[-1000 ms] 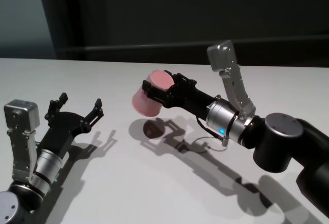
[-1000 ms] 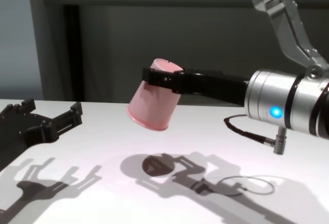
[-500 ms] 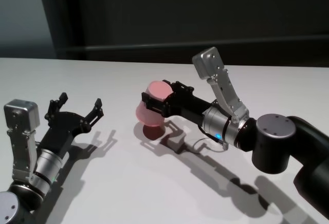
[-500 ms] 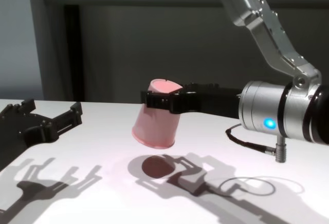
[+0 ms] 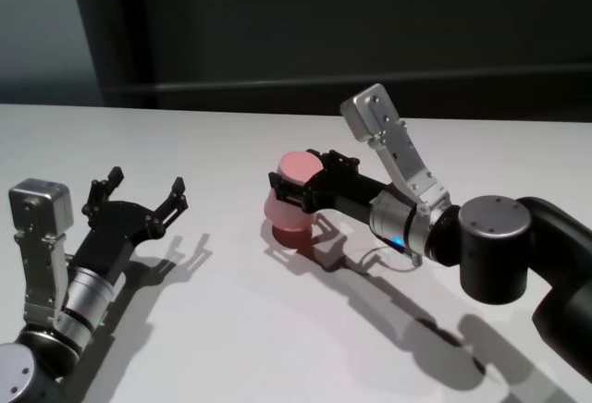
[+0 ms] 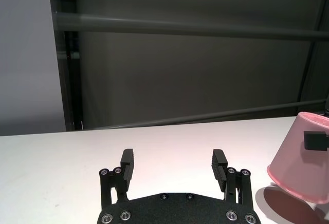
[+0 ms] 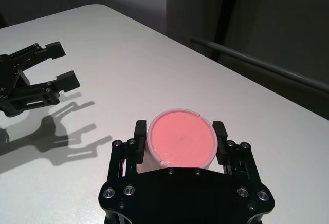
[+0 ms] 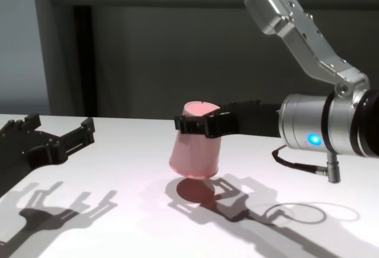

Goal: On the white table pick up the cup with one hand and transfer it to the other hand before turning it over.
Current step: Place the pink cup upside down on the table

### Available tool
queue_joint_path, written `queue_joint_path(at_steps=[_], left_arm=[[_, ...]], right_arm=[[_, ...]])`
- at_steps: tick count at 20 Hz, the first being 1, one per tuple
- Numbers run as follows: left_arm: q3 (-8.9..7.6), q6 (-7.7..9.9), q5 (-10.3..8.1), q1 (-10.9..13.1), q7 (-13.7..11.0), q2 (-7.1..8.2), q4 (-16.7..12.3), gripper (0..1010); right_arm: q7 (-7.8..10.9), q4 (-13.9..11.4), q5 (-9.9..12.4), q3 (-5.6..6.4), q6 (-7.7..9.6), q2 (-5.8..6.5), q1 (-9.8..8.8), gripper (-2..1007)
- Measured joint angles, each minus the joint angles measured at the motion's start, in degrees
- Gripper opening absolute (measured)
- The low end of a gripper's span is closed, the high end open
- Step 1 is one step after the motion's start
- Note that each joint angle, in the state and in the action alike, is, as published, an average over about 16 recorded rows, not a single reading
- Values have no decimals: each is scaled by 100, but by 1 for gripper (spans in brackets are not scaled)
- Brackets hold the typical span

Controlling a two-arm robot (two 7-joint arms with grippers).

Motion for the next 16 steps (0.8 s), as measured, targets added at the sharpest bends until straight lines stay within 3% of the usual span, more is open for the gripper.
queue_joint_path(at_steps=[7, 16], left_arm=[[0, 0, 0, 0, 0, 0, 0, 1001], [0, 0, 0, 0, 0, 0, 0, 1001]], right_arm=[[-51, 3, -233, -33, 291, -6, 120, 752], [89, 228, -445, -91, 402, -143, 262, 752]])
